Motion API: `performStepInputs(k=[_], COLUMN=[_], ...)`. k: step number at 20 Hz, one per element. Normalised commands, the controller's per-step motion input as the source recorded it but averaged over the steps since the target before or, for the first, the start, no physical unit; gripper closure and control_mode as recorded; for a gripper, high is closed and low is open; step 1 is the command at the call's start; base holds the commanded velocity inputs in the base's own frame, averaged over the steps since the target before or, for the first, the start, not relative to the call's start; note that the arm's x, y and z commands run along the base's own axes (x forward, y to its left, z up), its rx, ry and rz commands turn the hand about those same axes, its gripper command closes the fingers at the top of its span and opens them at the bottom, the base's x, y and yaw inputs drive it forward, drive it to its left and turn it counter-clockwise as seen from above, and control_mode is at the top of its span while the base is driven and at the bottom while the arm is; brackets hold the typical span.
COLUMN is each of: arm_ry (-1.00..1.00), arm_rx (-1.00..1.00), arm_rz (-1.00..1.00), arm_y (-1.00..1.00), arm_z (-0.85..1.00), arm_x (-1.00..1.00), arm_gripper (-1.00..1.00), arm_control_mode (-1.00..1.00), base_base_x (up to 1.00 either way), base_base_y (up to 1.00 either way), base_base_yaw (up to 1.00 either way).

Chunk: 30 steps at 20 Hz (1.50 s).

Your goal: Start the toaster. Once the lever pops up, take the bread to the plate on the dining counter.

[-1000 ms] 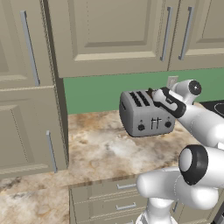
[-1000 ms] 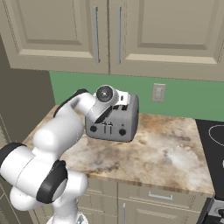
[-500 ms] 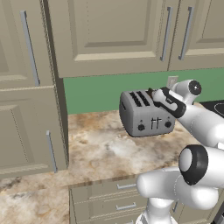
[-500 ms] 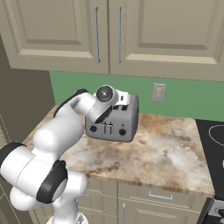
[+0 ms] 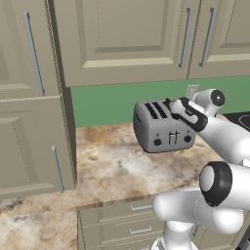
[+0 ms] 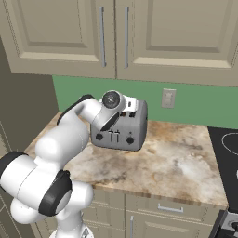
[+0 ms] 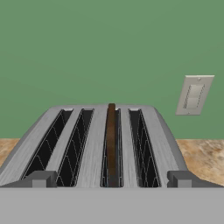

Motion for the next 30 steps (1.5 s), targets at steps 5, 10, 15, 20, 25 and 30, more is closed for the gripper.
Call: performStepInputs(k=[5, 10, 15, 20, 25, 30], arm_ry=[0.0, 0.0, 0.0, 0.0, 0.0, 0.0], arm_rx=[0.0, 0.0, 0.0, 0.0, 0.0, 0.0], arm_rz=[0.0, 0.0, 0.0, 0.0, 0.0, 0.0], arm_y=[0.0, 0.0, 0.0, 0.0, 0.0, 0.0], arm_z=[0.0, 0.0, 0.0, 0.0, 0.0, 0.0], arm_x=[0.0, 0.0, 0.0, 0.0, 0.0, 0.0], arm_gripper=[-1.0, -1.0, -1.0, -1.0, -1.0, -1.0], arm_control_mode=[-1.0, -1.0, -1.0, -1.0, -1.0, -1.0], base_base_x=[0.0, 0.0, 0.0, 0.0, 0.0, 0.0], base_base_y=[0.0, 0.0, 0.0, 0.0, 0.0, 0.0], base_base_yaw=[0.0, 0.0, 0.0, 0.0, 0.0, 0.0])
